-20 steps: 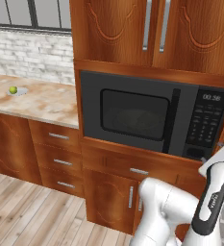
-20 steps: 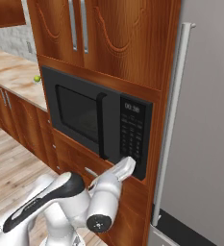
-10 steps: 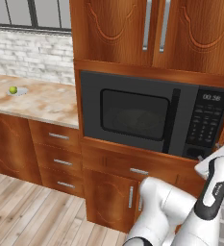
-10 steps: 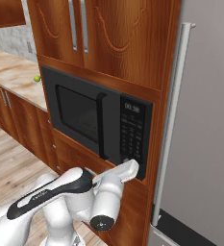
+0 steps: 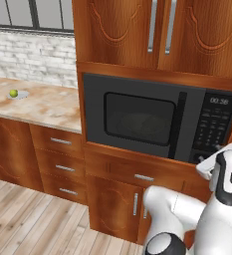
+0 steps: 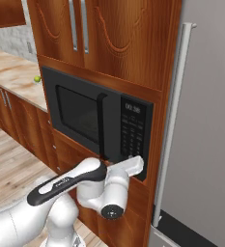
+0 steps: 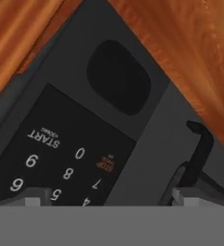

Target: Remove the pear from the bowl and place it on the small plate. Then place the bowl with only the fish in the microwave, close the door, and press the start button to microwave the fish.

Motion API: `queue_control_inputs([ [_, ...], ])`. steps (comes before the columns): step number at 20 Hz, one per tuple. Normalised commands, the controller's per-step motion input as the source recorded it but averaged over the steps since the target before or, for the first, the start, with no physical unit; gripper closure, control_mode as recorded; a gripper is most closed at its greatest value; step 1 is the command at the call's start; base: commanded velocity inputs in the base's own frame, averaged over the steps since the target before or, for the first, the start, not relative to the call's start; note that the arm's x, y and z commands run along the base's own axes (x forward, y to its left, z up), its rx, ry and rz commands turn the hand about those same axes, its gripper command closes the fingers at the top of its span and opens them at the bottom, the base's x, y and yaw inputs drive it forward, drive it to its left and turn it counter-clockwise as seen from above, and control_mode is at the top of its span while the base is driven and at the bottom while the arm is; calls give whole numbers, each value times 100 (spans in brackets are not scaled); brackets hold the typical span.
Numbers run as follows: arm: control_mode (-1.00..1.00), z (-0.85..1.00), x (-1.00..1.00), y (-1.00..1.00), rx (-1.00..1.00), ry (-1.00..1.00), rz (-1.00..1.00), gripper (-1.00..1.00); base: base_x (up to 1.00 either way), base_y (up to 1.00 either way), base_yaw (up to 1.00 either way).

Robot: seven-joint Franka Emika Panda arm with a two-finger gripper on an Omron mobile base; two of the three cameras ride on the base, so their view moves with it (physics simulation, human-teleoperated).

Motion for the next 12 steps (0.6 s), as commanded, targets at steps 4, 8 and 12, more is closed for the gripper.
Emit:
queue_control_inputs([
  [4, -100, -25, 18, -3, 9, 0, 2, -100, 0, 0, 0],
  [8, -100, -8, 19, -3, 8, 0, 0, -100, 0, 0, 0],
  [12, -100, -3, 18, -4, 7, -2, 0, -100, 0, 0, 0],
])
